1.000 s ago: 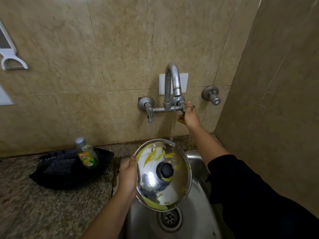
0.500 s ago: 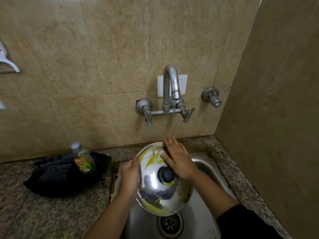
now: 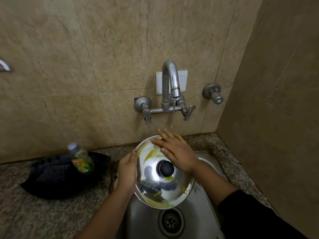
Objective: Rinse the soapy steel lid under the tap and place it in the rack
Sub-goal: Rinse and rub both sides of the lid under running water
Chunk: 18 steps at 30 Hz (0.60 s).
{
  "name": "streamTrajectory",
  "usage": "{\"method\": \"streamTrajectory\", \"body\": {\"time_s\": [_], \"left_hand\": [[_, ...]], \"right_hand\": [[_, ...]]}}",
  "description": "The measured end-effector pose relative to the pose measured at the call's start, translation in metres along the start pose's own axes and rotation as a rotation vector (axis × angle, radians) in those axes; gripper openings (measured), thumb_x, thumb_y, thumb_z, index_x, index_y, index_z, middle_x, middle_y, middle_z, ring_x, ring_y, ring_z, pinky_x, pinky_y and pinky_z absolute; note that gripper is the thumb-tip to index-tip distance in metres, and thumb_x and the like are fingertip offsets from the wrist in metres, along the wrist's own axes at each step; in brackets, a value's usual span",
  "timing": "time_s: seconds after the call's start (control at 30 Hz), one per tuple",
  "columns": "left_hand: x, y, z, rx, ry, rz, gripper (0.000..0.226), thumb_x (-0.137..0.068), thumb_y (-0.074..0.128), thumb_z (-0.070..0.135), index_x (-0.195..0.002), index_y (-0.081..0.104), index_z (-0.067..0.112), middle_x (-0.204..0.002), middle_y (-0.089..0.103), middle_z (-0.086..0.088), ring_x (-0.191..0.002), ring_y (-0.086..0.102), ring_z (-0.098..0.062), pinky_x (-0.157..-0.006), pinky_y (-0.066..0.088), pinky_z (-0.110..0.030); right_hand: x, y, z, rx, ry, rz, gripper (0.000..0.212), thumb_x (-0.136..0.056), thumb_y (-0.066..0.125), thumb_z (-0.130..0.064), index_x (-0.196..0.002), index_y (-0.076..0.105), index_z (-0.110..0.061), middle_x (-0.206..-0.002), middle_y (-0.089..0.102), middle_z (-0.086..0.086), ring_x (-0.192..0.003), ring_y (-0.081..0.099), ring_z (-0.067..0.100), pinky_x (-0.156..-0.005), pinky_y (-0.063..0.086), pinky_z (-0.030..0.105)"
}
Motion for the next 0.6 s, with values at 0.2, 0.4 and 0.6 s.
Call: {"method": "streamTrajectory", "body": {"time_s": [0.2,0.4,0.6], "left_hand": [[0.011,-0.001,0.004,0.016,0.052,0.035,0.041,-0.096,0.051,0.031,-0.080,0.062,-0.005,-0.072,0.060,-0.017,-0.068,0.054,-0.022,-0.067,0.046,-0.036],[0.017,0.001,0.016,-0.052,0.162,0.031,0.034,-0.096,0.051,0.031,-0.073,0.068,0.013,-0.071,0.072,-0.008,-0.067,0.065,-0.019,-0.063,0.053,-0.035],[0.001,-0.004,0.004,0.091,-0.175,-0.196,0.027,-0.087,0.063,0.035,-0.078,0.076,0.012,-0.073,0.074,-0.006,-0.067,0.069,-0.018,-0.059,0.055,-0.027]], "right_hand": [[0.001,-0.012,0.025,-0.121,0.560,0.337,0.033,-0.093,0.043,-0.052,-0.078,0.046,-0.022,-0.072,0.054,-0.004,-0.071,0.054,0.020,-0.055,0.032,0.031],[-0.024,-0.018,0.004,-0.017,0.300,0.250,0.042,-0.090,0.033,-0.065,-0.070,0.042,-0.029,-0.064,0.047,-0.012,-0.062,0.052,0.013,-0.049,0.027,0.027],[-0.018,-0.024,0.042,-0.222,0.695,0.196,0.060,-0.102,0.027,-0.042,-0.048,0.041,-0.019,-0.050,0.045,0.001,-0.055,0.049,0.025,-0.058,0.031,0.031]]}}
Point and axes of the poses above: each hand's wrist, its own x-axis away from the middle knuckle, its own y-axis out of the palm, z = x × y, the point moved 5 cm from there along -x, towards the middle knuckle
